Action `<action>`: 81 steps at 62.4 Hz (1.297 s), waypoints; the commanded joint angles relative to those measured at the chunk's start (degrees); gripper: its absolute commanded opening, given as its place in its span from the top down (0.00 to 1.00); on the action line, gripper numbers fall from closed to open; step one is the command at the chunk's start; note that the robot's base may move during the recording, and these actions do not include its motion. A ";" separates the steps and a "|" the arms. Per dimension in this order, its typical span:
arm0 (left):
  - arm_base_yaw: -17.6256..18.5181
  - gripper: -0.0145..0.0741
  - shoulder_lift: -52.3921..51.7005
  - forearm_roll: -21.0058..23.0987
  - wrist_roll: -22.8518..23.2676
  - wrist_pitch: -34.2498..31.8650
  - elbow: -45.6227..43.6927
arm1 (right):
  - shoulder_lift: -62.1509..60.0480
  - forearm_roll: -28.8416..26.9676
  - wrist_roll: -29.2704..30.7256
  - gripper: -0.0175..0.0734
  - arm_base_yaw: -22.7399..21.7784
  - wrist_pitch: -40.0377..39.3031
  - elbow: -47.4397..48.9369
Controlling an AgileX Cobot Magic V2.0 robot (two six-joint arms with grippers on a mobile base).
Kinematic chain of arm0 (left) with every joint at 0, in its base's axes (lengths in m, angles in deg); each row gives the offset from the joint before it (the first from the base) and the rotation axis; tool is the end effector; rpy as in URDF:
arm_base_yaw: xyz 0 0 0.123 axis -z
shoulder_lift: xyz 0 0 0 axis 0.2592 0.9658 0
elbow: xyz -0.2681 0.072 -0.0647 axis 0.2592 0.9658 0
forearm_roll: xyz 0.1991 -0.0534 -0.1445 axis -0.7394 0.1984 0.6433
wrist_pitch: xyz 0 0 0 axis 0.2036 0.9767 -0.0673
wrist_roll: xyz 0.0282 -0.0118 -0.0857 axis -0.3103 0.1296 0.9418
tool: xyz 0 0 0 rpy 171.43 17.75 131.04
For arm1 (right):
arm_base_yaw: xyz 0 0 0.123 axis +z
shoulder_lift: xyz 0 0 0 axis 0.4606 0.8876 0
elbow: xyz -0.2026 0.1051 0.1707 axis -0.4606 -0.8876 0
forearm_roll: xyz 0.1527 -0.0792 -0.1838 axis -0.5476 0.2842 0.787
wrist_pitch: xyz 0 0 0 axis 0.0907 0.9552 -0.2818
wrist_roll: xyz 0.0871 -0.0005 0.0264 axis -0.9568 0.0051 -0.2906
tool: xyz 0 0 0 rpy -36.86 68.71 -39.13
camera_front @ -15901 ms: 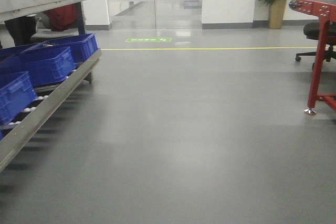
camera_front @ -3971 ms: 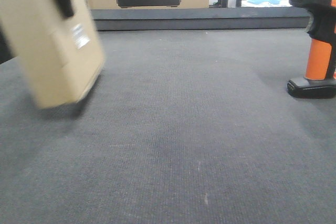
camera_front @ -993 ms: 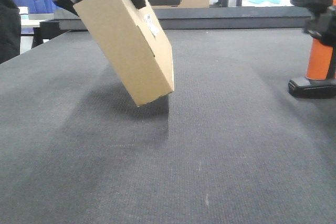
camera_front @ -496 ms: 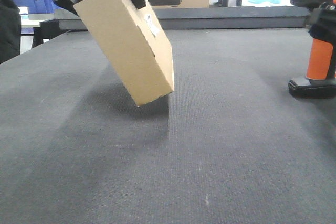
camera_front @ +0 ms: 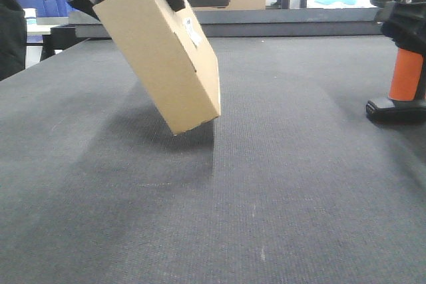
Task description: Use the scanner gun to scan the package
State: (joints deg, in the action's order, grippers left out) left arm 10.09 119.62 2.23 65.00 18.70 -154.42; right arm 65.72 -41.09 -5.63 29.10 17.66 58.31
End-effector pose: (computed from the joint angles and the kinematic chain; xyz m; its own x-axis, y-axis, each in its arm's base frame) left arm 0.3454 -0.1715 0.3217 -0.8742 -0.1931 -0.4455 -0.0075 0.9228 -0.3853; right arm 0.2979 -0.0092 0.1889 -0.0329 0.2968 -0.9544 0.1864 0.9400 0.2859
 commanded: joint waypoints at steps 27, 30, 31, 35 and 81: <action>0.20 0.96 -0.77 0.04 0.21 -0.81 -0.04 | 2.22 0.06 0.16 0.63 0.08 -0.53 0.99; 0.20 0.96 -0.77 0.04 0.21 -0.81 -0.04 | 2.22 0.06 0.16 0.71 0.08 -0.53 0.99; 0.20 0.96 -0.77 0.16 0.21 -0.82 -0.04 | 2.22 0.06 0.16 0.75 0.08 -0.53 0.99; 0.20 0.96 -0.77 0.16 0.21 -0.82 -0.04 | 2.22 0.06 0.16 0.89 0.08 -0.92 0.99; 0.20 0.96 -0.77 2.89 0.21 -0.13 -0.04 | -4.64 3.75 33.65 0.99 0.08 -1.70 0.99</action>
State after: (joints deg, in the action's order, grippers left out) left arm 10.09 119.62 4.52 65.00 19.03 -154.42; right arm 62.06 -37.64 26.06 29.21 19.11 59.09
